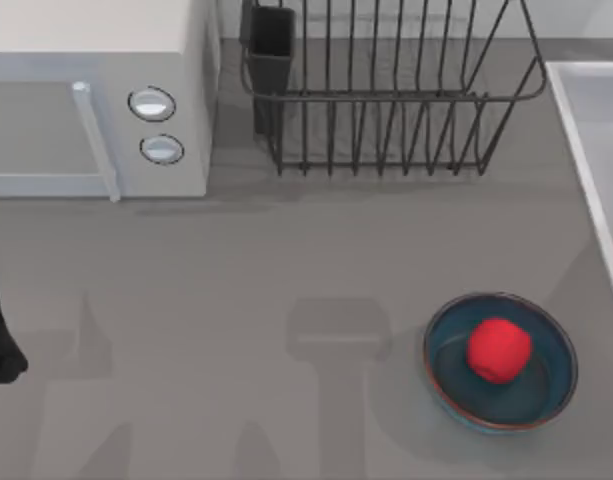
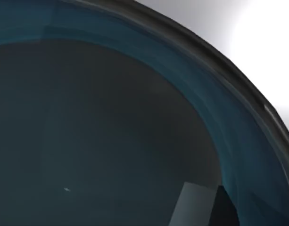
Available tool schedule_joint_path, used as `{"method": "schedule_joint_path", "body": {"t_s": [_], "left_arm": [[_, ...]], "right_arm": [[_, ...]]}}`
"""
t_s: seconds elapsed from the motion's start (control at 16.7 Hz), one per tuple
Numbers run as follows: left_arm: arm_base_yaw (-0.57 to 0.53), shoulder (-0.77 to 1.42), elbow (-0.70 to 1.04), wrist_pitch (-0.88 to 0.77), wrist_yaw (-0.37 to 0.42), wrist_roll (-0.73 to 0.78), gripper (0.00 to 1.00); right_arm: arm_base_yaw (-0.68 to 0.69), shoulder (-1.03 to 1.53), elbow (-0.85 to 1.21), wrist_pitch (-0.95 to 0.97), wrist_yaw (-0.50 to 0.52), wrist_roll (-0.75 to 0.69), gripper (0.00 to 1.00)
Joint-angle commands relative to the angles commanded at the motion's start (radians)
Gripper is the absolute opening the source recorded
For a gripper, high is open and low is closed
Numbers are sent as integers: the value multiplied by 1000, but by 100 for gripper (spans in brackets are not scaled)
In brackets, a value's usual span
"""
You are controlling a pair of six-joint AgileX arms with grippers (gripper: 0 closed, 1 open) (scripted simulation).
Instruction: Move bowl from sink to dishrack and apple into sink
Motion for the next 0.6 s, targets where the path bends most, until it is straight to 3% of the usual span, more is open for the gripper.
{"method": "schedule_joint_path", "body": {"t_s": [0.3,0.6], "left_arm": [[0,0,0,0,0,0,100],[0,0,0,0,0,0,100]], "right_arm": [[-45,-105,-56,-59,-6,-44,0],[-162,-456,-222,-242,-20,-171,0]]}}
